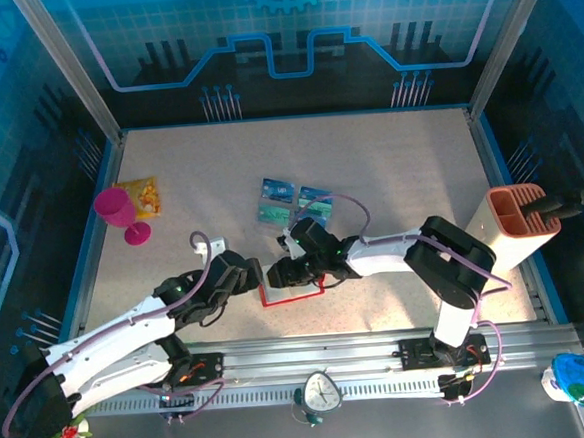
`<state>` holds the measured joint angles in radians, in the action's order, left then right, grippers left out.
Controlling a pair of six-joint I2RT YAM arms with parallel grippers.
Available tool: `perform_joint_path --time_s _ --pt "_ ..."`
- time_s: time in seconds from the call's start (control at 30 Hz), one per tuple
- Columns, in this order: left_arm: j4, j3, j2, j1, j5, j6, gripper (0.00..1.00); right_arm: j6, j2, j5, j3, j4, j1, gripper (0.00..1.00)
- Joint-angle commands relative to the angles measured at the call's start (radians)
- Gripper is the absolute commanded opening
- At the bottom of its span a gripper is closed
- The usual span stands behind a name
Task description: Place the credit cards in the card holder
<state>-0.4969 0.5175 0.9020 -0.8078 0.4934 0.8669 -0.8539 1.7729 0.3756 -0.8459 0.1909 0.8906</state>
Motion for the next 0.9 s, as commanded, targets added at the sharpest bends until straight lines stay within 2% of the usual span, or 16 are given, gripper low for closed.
perform_joint_path --time_s 0.0,0.37,0.6,0.7,0.87 --pt "-0.013 -0.018 -0.001 0.009 0.007 0.019 0.98 -0.016 0.032 -0.004 -0.019 0.013 0.009 0.44" --pt "0.055 0.004 0.121 0.015 -0.045 0.009 0.98 -0.019 -0.014 0.020 0.042 0.073 0.003 0.45" --pt "0.071 0.013 0.153 0.017 -0.052 0.016 0.98 -0.031 -0.138 0.008 0.124 0.116 -0.056 0.38" --pt "0.075 0.016 0.159 0.017 -0.055 0.014 0.98 -0.021 -0.215 -0.008 0.155 0.085 -0.094 0.35" --pt "0.084 0.019 0.174 0.017 -0.067 0.011 0.98 0.053 -0.335 -0.062 0.152 -0.064 -0.127 0.31"
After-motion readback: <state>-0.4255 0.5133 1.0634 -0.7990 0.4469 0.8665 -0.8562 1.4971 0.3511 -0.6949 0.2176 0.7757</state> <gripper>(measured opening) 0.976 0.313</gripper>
